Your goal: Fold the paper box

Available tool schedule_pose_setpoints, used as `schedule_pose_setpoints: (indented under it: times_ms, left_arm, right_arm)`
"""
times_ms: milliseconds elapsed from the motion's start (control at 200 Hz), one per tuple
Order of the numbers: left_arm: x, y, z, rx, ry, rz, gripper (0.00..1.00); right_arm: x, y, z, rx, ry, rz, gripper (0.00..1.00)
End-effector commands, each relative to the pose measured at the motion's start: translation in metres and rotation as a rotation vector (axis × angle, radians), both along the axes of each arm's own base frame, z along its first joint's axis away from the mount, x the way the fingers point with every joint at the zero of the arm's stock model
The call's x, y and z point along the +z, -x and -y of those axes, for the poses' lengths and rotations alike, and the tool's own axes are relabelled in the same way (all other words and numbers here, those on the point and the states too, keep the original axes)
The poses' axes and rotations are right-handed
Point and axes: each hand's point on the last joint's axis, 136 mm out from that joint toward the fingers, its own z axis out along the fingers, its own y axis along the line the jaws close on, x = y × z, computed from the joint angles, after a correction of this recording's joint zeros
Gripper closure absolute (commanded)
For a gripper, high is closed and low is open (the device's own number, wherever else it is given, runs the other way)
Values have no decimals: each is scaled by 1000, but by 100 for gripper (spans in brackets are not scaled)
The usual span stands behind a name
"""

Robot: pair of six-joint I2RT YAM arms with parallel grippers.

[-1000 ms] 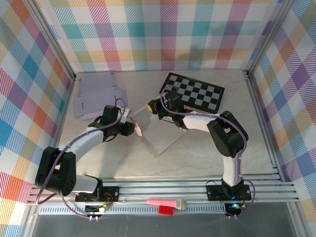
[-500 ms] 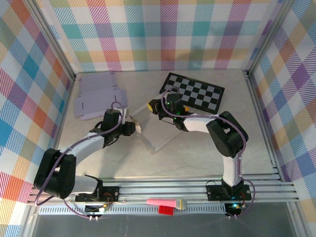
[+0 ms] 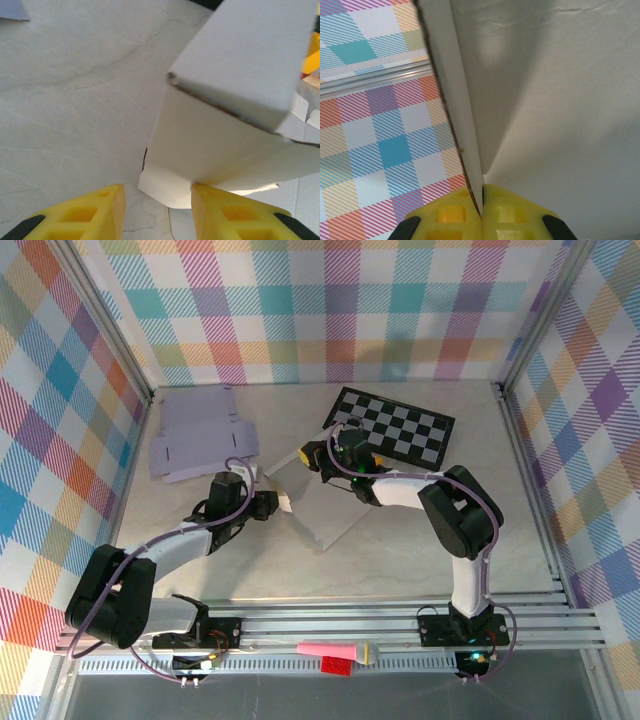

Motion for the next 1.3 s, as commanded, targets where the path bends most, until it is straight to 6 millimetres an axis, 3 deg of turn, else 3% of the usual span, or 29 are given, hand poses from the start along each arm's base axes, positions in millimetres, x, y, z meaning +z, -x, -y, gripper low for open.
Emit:
schedule_pose_setpoints:
  times_ms: [0,250,730,950,1040,1155,1295]
  left_arm:
    - [16,3,17,-73,6,90,61]
    - [19,7,14,-44,-13,96,61]
    - [13,35,7,-2,41,100,59]
    - [7,28,-1,3,-61,115,60]
    - [16,27,4,-16,-44,136,62]
    - [29,43,26,-140,44,116,64]
    - [15,73,31,-200,34,27,62]
  right_arm:
    - [22,7,-6,27,-43,18,100]
    - [27,8,-4,26,-45,25,100]
    - [31,23,1,48,-61,20,100]
    - [18,31,6,57,-42,-3,100]
    - [16,31,6,60,-35,-4,100]
    - [18,27,7,45,-37,0,100]
    - [22,23,5,51,-22,-1,100]
